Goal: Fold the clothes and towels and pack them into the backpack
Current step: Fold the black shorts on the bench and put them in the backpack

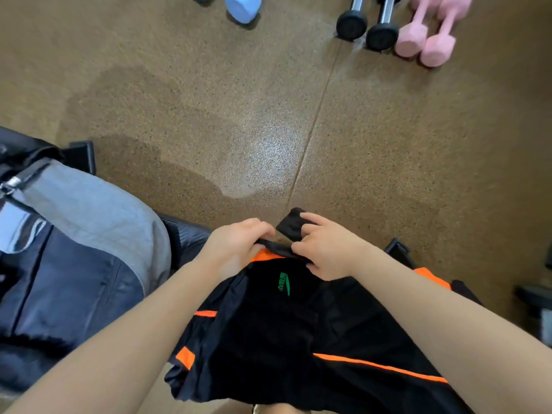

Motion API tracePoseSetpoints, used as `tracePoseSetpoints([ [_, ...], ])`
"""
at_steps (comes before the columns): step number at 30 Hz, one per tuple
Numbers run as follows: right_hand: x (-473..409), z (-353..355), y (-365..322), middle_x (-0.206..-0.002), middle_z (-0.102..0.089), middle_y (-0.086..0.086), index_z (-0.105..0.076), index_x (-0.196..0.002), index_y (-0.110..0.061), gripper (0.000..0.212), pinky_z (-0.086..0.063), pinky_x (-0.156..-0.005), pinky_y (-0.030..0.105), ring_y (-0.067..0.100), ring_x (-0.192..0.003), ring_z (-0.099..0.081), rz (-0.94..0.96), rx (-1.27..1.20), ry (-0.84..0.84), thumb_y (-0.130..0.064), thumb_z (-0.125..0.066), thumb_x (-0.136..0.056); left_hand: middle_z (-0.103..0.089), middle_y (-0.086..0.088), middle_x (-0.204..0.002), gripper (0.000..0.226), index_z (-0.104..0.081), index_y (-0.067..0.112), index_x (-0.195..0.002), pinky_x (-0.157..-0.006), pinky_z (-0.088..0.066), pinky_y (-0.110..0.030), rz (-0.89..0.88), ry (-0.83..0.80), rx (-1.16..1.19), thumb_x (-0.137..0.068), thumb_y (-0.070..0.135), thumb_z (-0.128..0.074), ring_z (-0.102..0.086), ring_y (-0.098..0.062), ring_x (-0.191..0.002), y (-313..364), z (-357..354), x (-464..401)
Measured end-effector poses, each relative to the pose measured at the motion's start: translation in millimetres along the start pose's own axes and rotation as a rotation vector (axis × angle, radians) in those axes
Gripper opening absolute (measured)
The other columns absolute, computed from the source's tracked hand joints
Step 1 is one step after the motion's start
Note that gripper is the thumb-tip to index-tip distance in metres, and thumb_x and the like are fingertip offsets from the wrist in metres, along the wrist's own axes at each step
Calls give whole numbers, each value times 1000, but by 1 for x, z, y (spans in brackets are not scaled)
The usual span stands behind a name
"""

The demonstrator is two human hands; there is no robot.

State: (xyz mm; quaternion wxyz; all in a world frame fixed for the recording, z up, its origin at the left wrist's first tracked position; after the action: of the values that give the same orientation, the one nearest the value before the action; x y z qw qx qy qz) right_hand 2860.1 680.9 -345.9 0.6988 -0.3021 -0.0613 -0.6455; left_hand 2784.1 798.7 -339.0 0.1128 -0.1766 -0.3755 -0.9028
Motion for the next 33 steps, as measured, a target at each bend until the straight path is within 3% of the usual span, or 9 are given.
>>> tracePoseSetpoints([
  [3, 21, -7, -14, -60, -64, 2, -63, -95, -15, 36, -47, -67, 30, 22, -61, -61, -258, 274, 3, -22, -74, -60, -59, -6, -97, 17, -57, 21, -100, -57, -48, -38, -13, -22, -130, -85, 15, -50, -62, -33, -76, 4, -11, 22],
  [6, 52, -13, -33, -61, -60, 2, -67, -98, -14, 44, -36, -41, 23, 19, -42, -58, -632, 146, 24, -19, -76, -55, -53, -9, -102, 16, -56, 11, -100, -62, -44, -42, 142, -10, -153, -88, 7, -46, -58, -37, -76, -5, -21, 43],
  [10, 83, -74, -84, -113, -59, 8, -48, -116, -12, 27, -46, -75, 36, 30, -101, -61, -774, -326, -235, -29, -45, -95, -44, -7, -101, 16, -48, 11, -91, -65, -42, -41, 305, 112, -48, -85, -3, -44, -51, -34, -81, -20, -32, 63],
  [12, 88, -93, -110, -112, -57, 6, -52, -109, -13, 28, -44, -81, 35, 29, -104, -57, -758, -452, -251, -36, -41, -96, -42, -7, -113, 18, -52, 10, -101, -70, -39, -32, 424, 217, 68, -88, 0, -46, -49, -28, -89, -23, -40, 75],
  [15, 100, -84, -98, -96, -58, 6, -58, -90, -12, 23, -44, -71, 36, 28, -91, -57, -1003, -382, 275, -35, -55, -90, -40, -12, -119, 30, -50, 8, -119, -85, -40, -31, 546, 324, 261, -89, 6, -53, -52, -27, -92, -15, -57, 87],
  [18, 119, -89, -64, -118, -51, 10, -55, -109, -9, 30, -40, -88, 38, 29, -107, -49, -1324, -707, 587, -28, -62, -87, -51, -7, -111, 36, -42, 5, -124, -84, -39, -27, 747, 358, 622, -91, 15, -53, -52, -18, -89, -10, -84, 93],
  [22, 112, -108, -34, -136, -34, 12, -49, -126, -14, 39, -34, -104, 40, 35, -118, -42, -1458, -960, 500, -28, -59, -90, -63, -3, -104, 38, -51, 7, -116, -94, -47, -40, 877, 346, 909, -86, 30, -57, -59, -23, -102, -2, -122, 82],
  [28, 113, -109, -40, -126, -35, 6, -55, -106, -11, 18, -41, -83, 25, 20, -76, -53, -1433, -1037, 670, -10, -60, -88, -62, -4, -101, 38, -55, 9, -109, -90, -50, -40, 997, 343, 1039, -80, 30, -67, -60, -24, -97, 30, -152, 68],
  [33, 133, -115, -64, -129, -46, 8, -38, -133, -14, 61, -44, -94, 32, 15, -96, -52, -1665, -1421, 994, -1, -66, -81, -61, -14, -116, 47, -53, 3, -116, -95, -48, -45, 1090, 242, 1197, -81, 31, -67, -58, -34, -108, 67, -181, 62],
])
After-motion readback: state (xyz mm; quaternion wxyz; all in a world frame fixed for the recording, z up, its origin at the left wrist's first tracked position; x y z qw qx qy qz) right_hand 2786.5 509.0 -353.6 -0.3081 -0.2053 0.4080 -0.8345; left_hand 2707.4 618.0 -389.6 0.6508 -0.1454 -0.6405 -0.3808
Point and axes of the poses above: each hand's wrist, its own x-axis away from the middle knuckle, its own z-axis out of the back of the hand, y = z × x, the point moved 6 cm from there along -x, towards the middle knuckle
